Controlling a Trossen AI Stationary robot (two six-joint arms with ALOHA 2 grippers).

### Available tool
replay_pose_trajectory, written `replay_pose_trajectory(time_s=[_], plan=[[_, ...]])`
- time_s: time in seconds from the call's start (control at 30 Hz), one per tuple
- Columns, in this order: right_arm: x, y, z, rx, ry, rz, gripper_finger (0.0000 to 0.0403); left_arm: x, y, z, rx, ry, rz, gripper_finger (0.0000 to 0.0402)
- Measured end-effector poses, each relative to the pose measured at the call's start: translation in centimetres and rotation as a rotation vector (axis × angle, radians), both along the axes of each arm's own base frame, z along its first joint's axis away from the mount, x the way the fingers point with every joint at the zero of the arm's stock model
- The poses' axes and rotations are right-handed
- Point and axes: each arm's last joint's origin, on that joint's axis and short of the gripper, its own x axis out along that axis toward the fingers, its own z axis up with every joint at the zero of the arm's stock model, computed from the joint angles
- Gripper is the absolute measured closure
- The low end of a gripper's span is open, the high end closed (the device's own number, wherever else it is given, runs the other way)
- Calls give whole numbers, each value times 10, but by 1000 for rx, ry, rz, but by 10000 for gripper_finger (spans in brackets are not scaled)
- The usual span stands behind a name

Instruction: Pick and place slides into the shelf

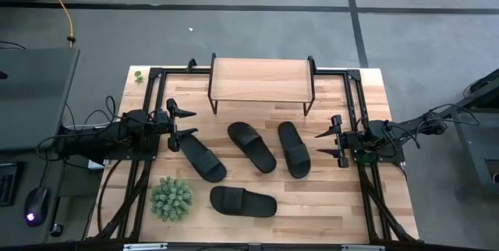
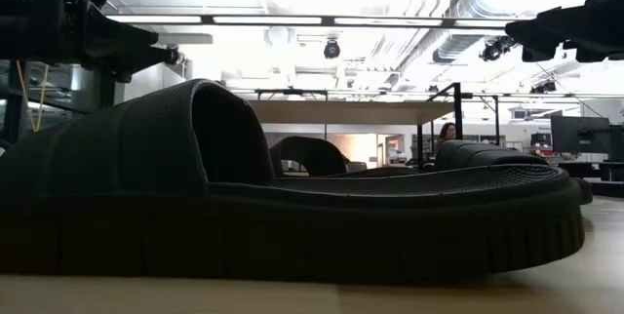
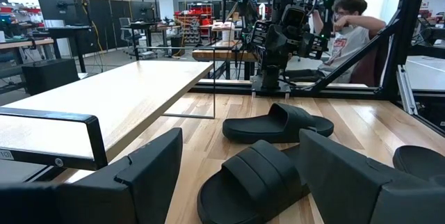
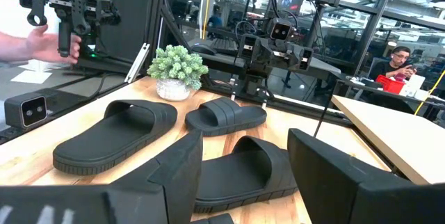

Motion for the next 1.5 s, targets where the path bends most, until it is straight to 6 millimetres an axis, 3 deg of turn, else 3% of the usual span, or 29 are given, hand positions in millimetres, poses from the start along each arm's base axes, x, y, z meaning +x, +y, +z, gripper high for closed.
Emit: replay_pose_trajectory(time_s=[1.5], plan=[[0, 0, 0, 0, 0, 0, 199, 0, 0, 0, -41, -14, 11, 131]])
